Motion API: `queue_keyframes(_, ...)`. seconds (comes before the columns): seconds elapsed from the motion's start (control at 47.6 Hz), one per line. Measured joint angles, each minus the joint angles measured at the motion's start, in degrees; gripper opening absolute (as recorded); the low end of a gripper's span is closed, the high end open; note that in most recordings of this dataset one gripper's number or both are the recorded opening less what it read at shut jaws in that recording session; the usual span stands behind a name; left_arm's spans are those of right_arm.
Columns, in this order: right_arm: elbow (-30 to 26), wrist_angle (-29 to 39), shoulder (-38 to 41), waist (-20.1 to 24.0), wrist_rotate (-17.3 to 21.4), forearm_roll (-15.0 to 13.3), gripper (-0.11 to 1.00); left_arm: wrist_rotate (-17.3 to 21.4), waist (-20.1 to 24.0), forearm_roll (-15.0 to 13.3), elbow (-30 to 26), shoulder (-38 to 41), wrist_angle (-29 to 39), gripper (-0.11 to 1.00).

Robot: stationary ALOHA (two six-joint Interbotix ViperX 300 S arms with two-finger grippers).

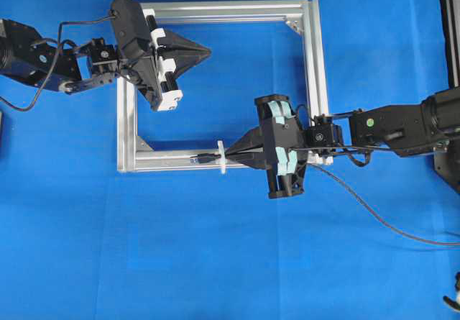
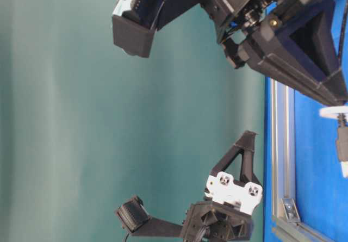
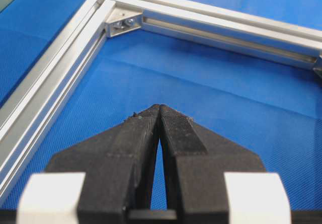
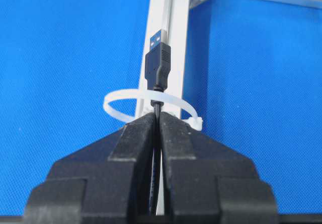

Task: Insert the wire through the string loop located in the center.
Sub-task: 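Push the USB plug leftward through the white zip-tie loop, then move the left gripper to the plug emerging from the loop and grasp it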

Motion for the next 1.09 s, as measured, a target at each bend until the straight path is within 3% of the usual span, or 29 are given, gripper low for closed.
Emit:
queue_keyframes(0.546,0.0,-0.1,0.0,0.1,0.0,0.0,-0.02,-0.7,-1.9,0.0,0.4,-0.1,0.0,0.0)
queue_keyframes(1.092,0.0,-0.1,0.0,0.2,0.0,-0.1,-0.02,-2.6,-15.6,-0.1,2.9,-3.8,0.2,0.0)
